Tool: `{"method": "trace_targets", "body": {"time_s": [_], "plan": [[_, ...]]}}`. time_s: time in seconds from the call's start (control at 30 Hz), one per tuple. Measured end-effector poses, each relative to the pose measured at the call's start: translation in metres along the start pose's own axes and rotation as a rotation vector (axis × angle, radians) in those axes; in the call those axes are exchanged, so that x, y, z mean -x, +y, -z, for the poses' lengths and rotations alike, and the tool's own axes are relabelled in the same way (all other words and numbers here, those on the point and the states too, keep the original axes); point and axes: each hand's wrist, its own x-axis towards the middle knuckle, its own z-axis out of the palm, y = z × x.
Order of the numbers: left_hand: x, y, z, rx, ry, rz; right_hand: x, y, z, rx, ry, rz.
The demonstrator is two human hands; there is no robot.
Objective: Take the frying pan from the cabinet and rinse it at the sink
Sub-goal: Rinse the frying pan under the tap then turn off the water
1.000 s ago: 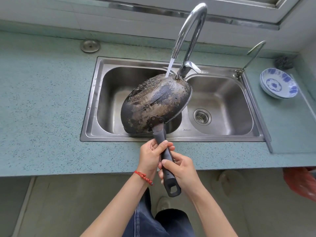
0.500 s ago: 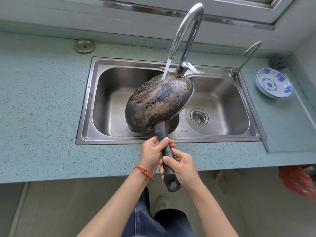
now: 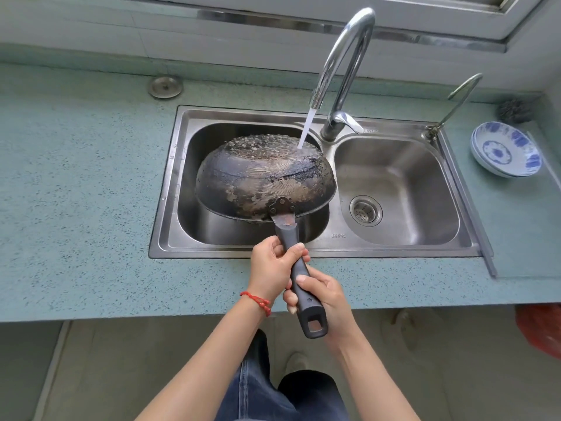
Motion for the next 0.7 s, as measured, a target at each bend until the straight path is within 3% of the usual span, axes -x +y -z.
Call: {"method": "trace_targets", "body": {"time_s": [0.27, 0.7], "plan": [[-0.004, -0.001, 0.004, -0.005, -0.007, -0.002, -0.004, -0.002, -0.001, 0.077, -0.006, 0.013], [-0.007, -0.011, -0.007, 0.311, -0.118, 0.212, 0.001, -0.009, 0.005, 0.436, 0.188, 0.095]]}}
